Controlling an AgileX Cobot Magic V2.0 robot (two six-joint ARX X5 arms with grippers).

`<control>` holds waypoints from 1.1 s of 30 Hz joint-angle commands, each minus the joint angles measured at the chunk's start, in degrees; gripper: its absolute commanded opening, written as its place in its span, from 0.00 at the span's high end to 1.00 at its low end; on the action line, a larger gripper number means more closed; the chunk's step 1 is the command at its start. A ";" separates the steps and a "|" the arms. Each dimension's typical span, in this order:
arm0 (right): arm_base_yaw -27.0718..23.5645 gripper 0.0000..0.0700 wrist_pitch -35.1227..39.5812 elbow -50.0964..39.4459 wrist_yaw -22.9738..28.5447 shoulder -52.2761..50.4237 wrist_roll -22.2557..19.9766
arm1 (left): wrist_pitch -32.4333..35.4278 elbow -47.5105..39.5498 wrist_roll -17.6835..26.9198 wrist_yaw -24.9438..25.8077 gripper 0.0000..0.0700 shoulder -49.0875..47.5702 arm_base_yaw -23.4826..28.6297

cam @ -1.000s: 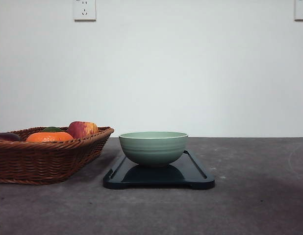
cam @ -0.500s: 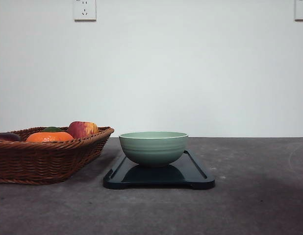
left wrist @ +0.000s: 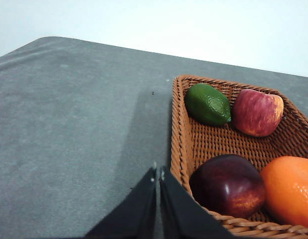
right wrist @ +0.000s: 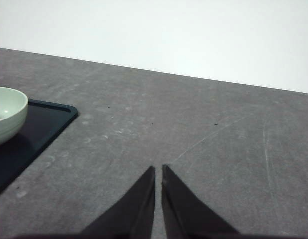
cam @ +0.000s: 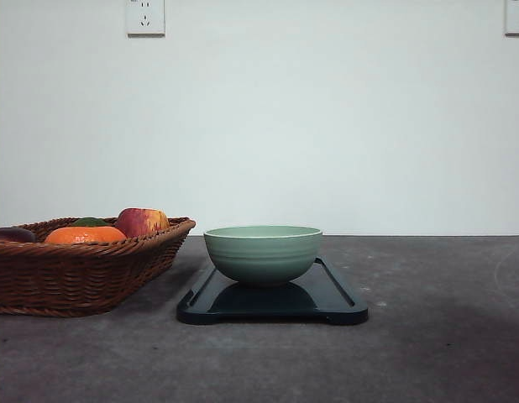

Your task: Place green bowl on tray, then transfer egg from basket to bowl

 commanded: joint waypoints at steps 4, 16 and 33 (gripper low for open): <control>-0.07 0.98 0.63 -0.24 0.02 -0.04 1.01 | 0.97 -1.07 0.94 0.02 1.00 -0.01 0.11; -0.07 0.98 0.63 -0.24 0.02 -0.04 1.01 | 0.97 -1.07 0.94 0.02 1.00 -0.01 0.11; -0.07 0.98 0.63 -0.24 0.02 -0.04 1.01 | 0.96 -1.07 0.94 0.02 1.00 0.00 0.11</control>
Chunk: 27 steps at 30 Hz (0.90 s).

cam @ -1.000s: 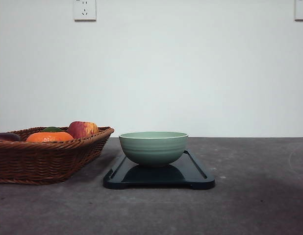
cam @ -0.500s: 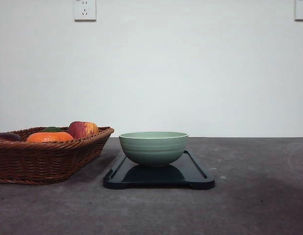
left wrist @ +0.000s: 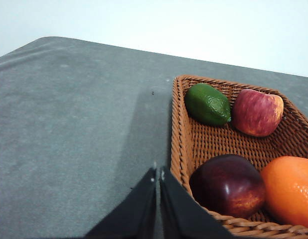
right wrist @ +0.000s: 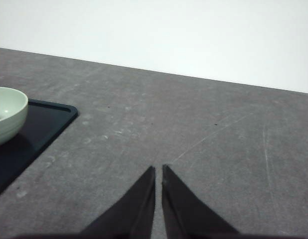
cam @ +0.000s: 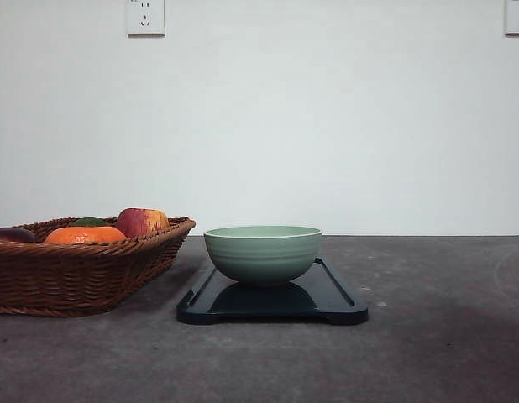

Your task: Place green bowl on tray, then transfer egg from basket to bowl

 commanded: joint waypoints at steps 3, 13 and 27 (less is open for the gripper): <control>-0.07 0.98 0.63 -0.24 0.02 -0.04 0.98 | 0.97 -1.07 0.94 0.01 1.00 0.00 0.11; -0.07 0.98 0.63 -0.24 0.02 -0.04 0.98 | 0.97 -1.07 0.94 0.00 1.00 0.00 0.11; -0.07 0.98 0.63 -0.24 0.02 -0.04 0.98 | 0.97 -1.07 0.94 0.01 1.00 -0.01 0.11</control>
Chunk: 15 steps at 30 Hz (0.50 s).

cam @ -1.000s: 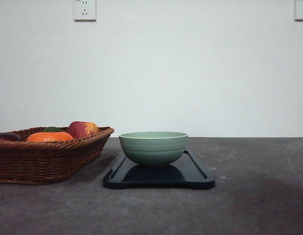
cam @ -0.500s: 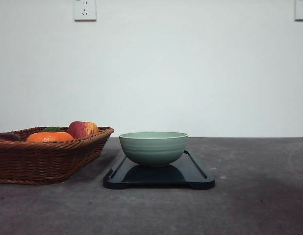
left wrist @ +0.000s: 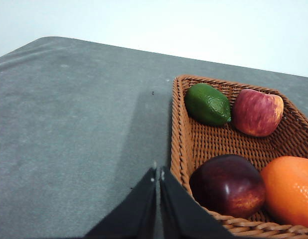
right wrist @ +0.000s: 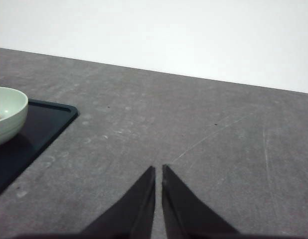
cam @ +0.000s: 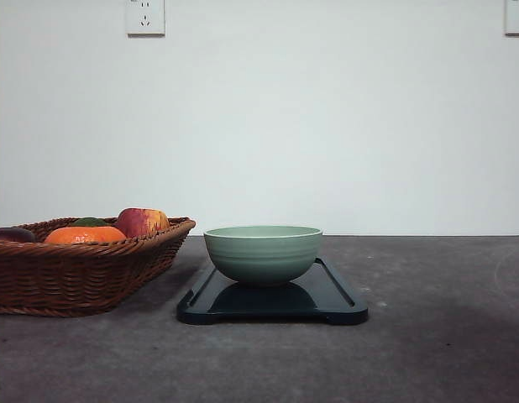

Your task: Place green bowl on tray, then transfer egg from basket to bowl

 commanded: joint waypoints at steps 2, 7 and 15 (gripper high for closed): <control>-0.07 0.98 0.63 -0.24 0.02 -0.04 0.98 | 0.97 -1.07 0.94 0.02 1.00 -0.01 0.11; -0.07 0.98 0.63 -0.24 0.02 -0.04 0.98 | 0.97 -1.07 0.94 0.01 1.00 -0.01 0.11; -0.07 0.98 0.63 -0.24 0.03 -0.04 0.98 | 0.97 -1.07 0.94 0.02 1.00 -0.02 0.11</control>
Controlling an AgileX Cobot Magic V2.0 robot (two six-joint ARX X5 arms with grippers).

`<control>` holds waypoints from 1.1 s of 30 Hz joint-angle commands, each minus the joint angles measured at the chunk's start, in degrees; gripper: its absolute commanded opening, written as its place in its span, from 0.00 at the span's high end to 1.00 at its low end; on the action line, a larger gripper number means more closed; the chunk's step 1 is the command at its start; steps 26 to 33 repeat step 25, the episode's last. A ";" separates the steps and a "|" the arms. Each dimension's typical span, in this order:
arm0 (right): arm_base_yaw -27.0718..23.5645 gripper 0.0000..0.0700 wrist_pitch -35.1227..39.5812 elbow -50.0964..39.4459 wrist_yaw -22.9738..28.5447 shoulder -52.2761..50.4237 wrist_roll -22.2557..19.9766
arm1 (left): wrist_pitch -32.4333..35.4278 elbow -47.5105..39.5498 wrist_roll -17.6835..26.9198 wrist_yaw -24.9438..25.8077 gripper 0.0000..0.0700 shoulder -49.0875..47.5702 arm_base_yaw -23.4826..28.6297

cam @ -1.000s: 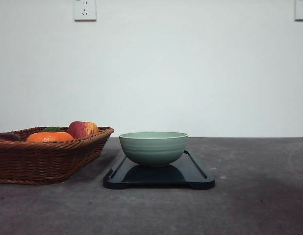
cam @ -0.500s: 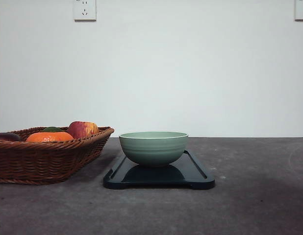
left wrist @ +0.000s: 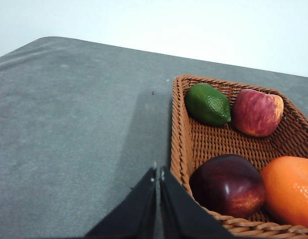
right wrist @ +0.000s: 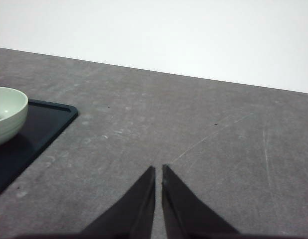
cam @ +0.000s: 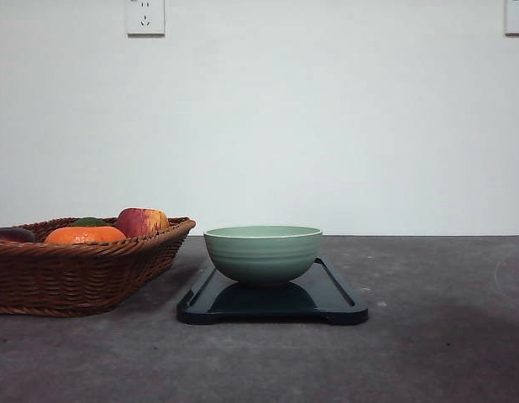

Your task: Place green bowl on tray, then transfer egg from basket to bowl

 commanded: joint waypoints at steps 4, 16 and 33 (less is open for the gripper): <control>-0.07 0.98 0.63 -0.24 0.03 -0.04 0.98 | 0.94 -1.07 0.94 0.01 1.00 -0.02 0.11; -0.07 0.98 0.63 -0.24 0.02 -0.04 0.98 | 0.96 -1.07 0.94 0.01 1.00 0.00 0.11; -0.07 0.98 0.63 -0.24 0.03 -0.04 0.98 | 0.95 -1.07 0.94 0.01 1.00 -0.01 0.11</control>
